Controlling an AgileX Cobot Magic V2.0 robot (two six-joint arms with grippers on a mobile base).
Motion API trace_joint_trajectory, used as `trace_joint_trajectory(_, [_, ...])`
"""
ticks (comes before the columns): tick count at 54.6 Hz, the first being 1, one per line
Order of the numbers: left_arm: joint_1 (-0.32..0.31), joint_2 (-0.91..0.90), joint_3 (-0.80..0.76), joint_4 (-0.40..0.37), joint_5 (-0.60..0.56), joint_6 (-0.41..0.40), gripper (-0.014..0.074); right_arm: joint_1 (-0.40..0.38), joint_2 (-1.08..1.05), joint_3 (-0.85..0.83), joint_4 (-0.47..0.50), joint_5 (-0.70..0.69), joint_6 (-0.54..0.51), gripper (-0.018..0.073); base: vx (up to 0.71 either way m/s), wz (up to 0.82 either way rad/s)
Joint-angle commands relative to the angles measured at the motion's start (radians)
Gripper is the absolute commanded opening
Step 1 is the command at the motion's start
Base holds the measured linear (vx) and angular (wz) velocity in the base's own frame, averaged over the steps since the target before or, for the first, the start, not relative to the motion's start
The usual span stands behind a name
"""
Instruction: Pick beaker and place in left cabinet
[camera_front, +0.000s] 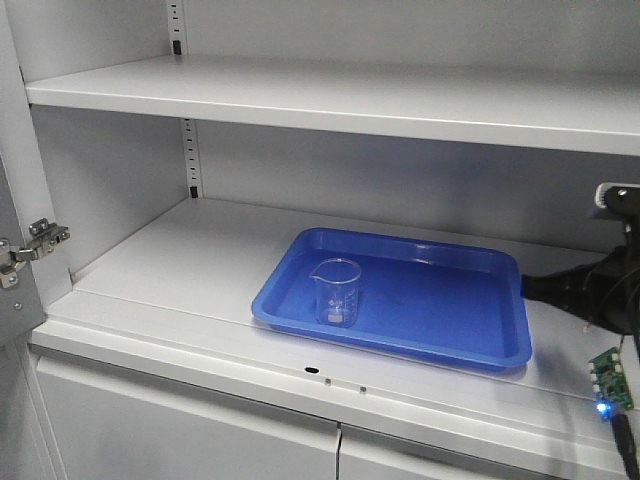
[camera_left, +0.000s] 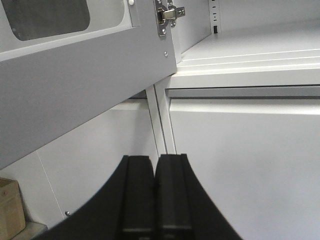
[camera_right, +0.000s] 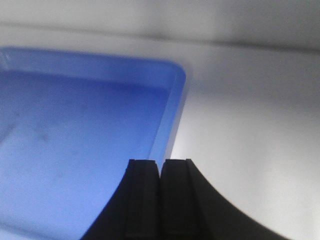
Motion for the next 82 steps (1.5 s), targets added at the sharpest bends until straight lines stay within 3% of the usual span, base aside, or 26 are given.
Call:
trace_joint_trajectory(1, [0.0, -0.009, -0.018, -0.005, -0.082, -0.002, -0.0006, -0.006, -0.054, -0.028, -0.01, -0.057, -0.038, -0.0006, 0.0, 0.0])
trace_joint_trajectory(10, [0.0, -0.009, -0.018, -0.005, -0.082, -0.002, -0.0006, -0.006, -0.107, 0.094, -0.01, -0.147, -0.057, -0.0006, 0.0, 0.0])
trace_joint_trajectory(51, [0.0, -0.009, -0.018, -0.005, -0.082, -0.002, -0.0006, -0.006, -0.39, 0.389, -0.016, -0.135, -0.058, -0.0006, 0.0, 0.0])
trace_joint_trajectory(82, [0.0, -0.009, -0.018, -0.005, -0.082, -0.002, -0.0006, -0.006, -0.826, 0.704, -0.015, -0.149, -0.058, -0.0006, 0.0, 0.0])
